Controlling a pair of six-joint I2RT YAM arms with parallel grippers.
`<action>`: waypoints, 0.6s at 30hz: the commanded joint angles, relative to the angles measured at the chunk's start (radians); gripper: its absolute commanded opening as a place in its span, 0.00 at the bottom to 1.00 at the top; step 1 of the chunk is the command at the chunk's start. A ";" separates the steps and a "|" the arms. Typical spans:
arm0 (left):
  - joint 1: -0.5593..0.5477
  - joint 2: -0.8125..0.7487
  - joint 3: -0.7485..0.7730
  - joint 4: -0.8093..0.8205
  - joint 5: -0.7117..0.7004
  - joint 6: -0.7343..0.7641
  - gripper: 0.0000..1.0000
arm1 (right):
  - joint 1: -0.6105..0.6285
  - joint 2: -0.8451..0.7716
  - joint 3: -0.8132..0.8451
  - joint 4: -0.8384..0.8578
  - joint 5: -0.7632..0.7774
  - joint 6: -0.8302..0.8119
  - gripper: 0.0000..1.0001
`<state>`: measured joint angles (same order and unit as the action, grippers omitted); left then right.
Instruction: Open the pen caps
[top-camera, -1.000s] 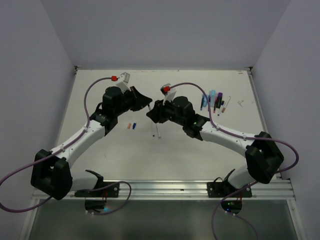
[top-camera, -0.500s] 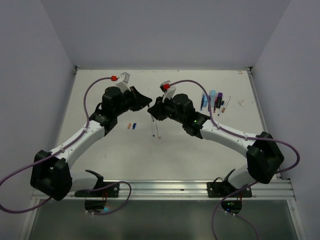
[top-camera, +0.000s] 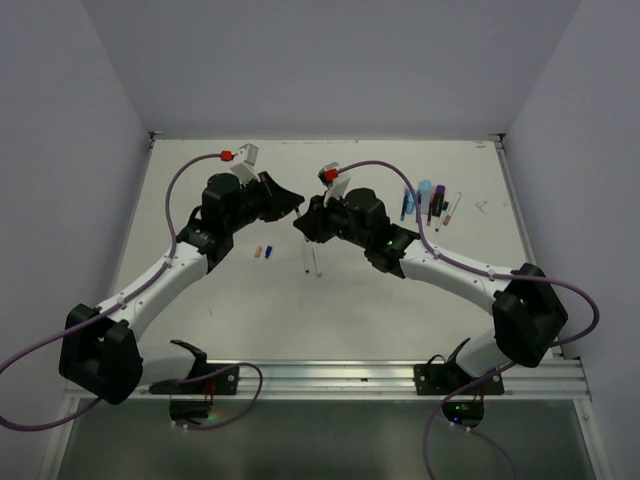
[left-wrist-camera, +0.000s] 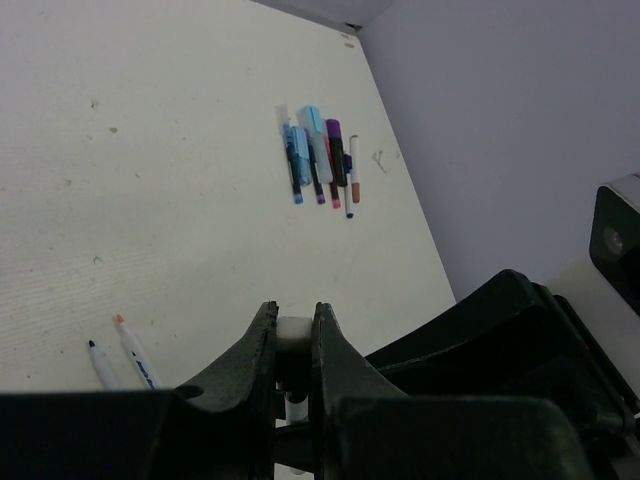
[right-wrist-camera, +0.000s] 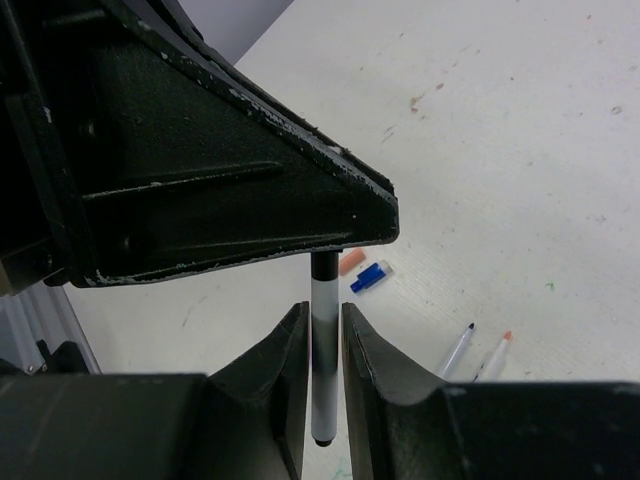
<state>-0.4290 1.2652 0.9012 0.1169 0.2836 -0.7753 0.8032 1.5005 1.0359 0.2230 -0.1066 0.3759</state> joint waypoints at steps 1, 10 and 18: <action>-0.007 -0.039 0.004 0.063 0.026 -0.009 0.00 | 0.004 0.009 0.010 0.007 -0.030 -0.015 0.23; -0.007 -0.040 0.005 0.070 0.014 -0.002 0.00 | 0.005 0.015 0.013 0.001 -0.036 -0.031 0.00; 0.030 -0.013 0.148 0.087 -0.033 0.050 0.00 | 0.008 0.003 -0.114 0.030 -0.102 -0.035 0.00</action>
<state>-0.4248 1.2690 0.9421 0.0788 0.2855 -0.7467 0.8001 1.5093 0.9977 0.2890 -0.1364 0.3626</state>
